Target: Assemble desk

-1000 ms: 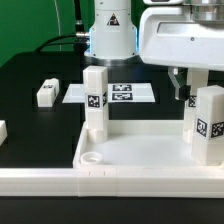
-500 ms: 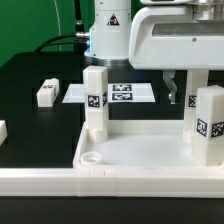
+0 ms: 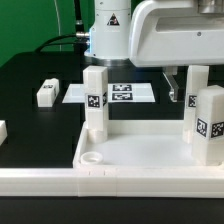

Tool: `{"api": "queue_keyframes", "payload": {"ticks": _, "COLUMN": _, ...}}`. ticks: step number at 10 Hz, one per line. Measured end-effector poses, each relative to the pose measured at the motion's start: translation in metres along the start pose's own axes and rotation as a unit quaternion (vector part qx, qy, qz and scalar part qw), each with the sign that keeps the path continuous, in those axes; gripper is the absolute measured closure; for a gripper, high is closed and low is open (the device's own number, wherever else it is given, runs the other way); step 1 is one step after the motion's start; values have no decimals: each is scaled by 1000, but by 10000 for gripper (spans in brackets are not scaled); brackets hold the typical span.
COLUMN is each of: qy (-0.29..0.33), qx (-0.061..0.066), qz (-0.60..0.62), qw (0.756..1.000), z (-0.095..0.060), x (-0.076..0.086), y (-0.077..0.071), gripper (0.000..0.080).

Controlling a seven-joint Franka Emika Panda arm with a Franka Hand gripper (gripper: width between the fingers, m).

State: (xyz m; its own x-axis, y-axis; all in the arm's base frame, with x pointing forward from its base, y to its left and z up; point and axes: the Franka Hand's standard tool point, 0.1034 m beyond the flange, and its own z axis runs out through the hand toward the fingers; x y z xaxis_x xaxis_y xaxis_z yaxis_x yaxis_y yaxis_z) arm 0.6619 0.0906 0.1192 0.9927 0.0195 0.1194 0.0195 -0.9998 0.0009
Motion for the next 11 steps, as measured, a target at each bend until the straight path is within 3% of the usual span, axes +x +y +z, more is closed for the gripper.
{"api": "queue_keyframes", "payload": {"ticks": 1, "qy": 0, "qx": 0, "qz": 9, "qw": 1000, "z": 0, "x": 0, "y": -2, "gripper": 150}}
{"api": "queue_keyframes", "payload": {"ticks": 2, "qy": 0, "qx": 1, "qz": 29, "qw": 1000, "z": 0, "x": -1, "y": -5, "gripper": 246}}
{"api": "queue_keyframes", "payload": {"ticks": 3, "qy": -1, "qx": 1, "qz": 32, "qw": 999, "z": 1, "x": -1, "y": -5, "gripper": 246}}
{"api": "queue_keyframes", "payload": {"ticks": 4, "qy": -1, "qx": 0, "qz": 38, "qw": 999, "z": 1, "x": -1, "y": -5, "gripper": 420}}
{"api": "queue_keyframes", "payload": {"ticks": 5, "qy": -1, "qx": 0, "qz": 52, "qw": 999, "z": 1, "x": -1, "y": -5, "gripper": 510}}
{"api": "queue_keyframes", "payload": {"ticks": 7, "qy": -1, "qx": 1, "qz": 63, "qw": 998, "z": 1, "x": -1, "y": -5, "gripper": 510}}
{"api": "queue_keyframes", "payload": {"ticks": 11, "qy": -1, "qx": 1, "qz": 216, "qw": 976, "z": 1, "x": -1, "y": -4, "gripper": 510}}
